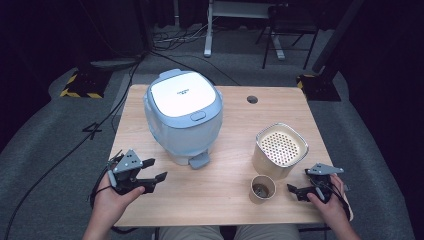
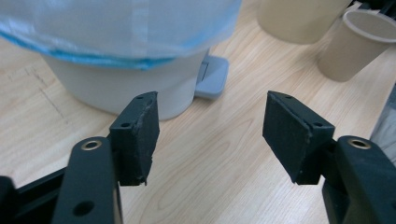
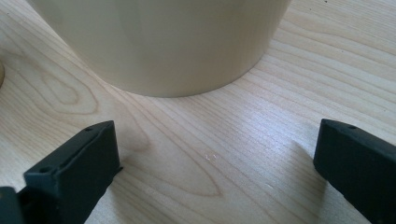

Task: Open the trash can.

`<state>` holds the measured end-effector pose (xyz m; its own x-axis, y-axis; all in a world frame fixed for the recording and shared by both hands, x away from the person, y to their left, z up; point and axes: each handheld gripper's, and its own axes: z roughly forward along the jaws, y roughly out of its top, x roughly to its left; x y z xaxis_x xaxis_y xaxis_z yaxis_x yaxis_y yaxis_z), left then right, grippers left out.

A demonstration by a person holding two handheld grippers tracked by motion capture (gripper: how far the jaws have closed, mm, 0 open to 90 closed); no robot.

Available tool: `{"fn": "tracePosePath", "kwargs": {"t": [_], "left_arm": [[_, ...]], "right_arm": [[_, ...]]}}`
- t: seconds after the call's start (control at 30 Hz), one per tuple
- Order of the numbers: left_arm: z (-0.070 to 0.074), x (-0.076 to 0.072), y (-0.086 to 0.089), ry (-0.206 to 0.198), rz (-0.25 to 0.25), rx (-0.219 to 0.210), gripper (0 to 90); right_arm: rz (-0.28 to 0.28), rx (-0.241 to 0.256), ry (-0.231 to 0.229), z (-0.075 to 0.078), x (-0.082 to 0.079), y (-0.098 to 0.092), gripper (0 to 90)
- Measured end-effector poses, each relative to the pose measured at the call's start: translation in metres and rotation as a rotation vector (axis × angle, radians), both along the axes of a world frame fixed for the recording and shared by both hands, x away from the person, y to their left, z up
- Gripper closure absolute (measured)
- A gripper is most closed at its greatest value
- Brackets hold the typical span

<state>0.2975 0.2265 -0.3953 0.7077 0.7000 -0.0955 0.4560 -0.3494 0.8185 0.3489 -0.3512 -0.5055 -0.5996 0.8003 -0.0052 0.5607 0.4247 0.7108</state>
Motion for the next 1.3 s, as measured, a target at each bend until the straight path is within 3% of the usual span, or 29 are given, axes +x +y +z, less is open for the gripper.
{"fn": "tracePosePath", "kwargs": {"t": [0.13, 0.43, 0.47, 0.53, 0.7, 0.9, 1.3], "left_arm": [[0.007, -0.001, 0.000, -0.017, -0.015, -0.013, 37.3], [0.029, -0.002, 0.002, -0.099, -0.049, -0.120, 38.4], [0.034, -0.001, 0.003, -0.114, -0.068, -0.151, 38.7], [0.039, 0.000, 0.003, -0.130, -0.090, -0.162, 40.0], [0.051, 0.005, 0.005, -0.149, -0.115, -0.152, 44.5], [0.066, 0.016, 0.002, -0.153, -0.183, -0.179, 47.6], [0.095, 0.047, -0.021, -0.186, -0.262, -0.211, 47.3]], "right_arm": [[0.000, 0.000, 0.000, 0.000, 0.000, 0.000, 0.3], [0.000, 0.000, 0.000, 0.000, 0.000, 0.000, 0.3], [0.000, 0.000, 0.000, 0.000, 0.000, 0.000, 0.3], [0.000, 0.000, 0.000, 0.000, 0.000, 0.000, 0.3], [0.000, 0.000, 0.000, 0.000, 0.000, 0.000, 0.3], [0.000, 0.000, 0.000, 0.000, 0.000, 0.000, 0.3], [0.000, 0.000, 0.000, 0.000, 0.000, 0.000, 0.3]]}}
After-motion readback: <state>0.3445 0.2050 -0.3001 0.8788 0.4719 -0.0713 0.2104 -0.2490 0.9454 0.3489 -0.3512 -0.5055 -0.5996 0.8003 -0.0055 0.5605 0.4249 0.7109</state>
